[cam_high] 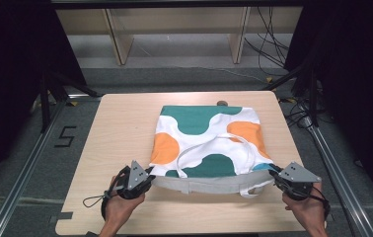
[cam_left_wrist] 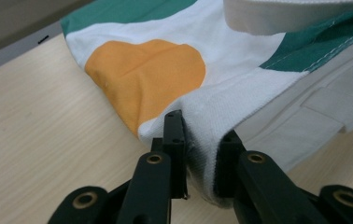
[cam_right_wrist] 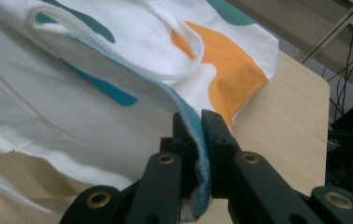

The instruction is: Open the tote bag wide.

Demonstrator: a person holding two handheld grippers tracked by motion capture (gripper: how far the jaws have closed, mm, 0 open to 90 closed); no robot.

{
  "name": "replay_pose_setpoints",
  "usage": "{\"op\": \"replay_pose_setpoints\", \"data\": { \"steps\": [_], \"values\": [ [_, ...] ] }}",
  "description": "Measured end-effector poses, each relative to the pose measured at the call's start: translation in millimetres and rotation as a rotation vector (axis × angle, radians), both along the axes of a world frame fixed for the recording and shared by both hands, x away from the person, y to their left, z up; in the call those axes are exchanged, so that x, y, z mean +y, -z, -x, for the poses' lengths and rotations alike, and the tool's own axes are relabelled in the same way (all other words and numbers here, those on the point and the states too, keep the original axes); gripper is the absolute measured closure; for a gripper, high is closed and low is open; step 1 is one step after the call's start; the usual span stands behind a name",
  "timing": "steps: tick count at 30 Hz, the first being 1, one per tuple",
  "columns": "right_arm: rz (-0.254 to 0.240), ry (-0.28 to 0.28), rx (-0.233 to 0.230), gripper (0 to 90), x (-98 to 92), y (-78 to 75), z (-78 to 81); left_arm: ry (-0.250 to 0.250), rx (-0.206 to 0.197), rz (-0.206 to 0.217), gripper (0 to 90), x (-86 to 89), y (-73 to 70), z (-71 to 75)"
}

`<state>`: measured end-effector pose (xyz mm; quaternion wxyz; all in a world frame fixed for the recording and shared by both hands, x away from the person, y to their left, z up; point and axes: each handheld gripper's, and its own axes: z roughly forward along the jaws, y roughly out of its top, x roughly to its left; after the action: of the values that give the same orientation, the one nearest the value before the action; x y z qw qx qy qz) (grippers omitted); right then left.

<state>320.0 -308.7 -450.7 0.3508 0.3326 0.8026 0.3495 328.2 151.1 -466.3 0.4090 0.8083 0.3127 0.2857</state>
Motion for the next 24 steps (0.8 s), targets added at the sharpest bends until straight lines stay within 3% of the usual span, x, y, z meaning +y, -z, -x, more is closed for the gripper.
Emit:
{"op": "replay_pose_setpoints", "data": {
  "steps": [1,4,5,6,12,18,21,22,23,24],
  "values": [
    [0.003,-0.011,0.002,85.2,1.2,-4.3,-3.0,-0.015,0.002,0.026,80.1,-0.7,-3.8,-1.6],
    [-0.002,-0.014,-0.02,85.2,1.5,-9.7,-5.4,-0.011,-0.012,0.025,80.4,-0.1,-9.9,-3.4],
    [-0.006,-0.008,-0.022,85.2,1.7,-13.4,-5.8,-0.013,-0.012,0.047,80.5,-0.7,-13.4,-3.3],
    [-0.019,-0.002,-0.026,85.3,2.3,-17.7,-6.9,-0.007,-0.023,0.035,80.6,0.5,-17.0,-3.9],
    [-0.028,-0.019,-0.08,85.3,3.3,-43.2,-17.3,-0.013,-0.047,0.077,82.1,2.4,-38.0,-11.9],
    [-0.043,-0.03,-0.142,85.5,9.0,-72.6,-26.6,-0.024,-0.101,0.104,83.7,5.6,-64.5,-16.1],
    [-0.042,-0.039,-0.168,85.6,10.1,-90.5,-27.1,-0.026,-0.147,0.115,85.0,8.4,-84.5,-15.1],
    [-0.042,-0.039,-0.168,85.6,10.1,-90.5,-27.1,-0.026,-0.147,0.115,85.3,8.4,-84.5,-15.1],
    [-0.05,-0.048,-0.188,85.7,9.1,-100.1,-26.5,-0.03,-0.17,0.13,85.5,10.7,-94.8,-13.9],
    [-0.05,-0.048,-0.188,85.7,9.1,-100.1,-26.5,-0.03,-0.17,0.13,85.7,10.7,-94.8,-13.9]
  ]
}}
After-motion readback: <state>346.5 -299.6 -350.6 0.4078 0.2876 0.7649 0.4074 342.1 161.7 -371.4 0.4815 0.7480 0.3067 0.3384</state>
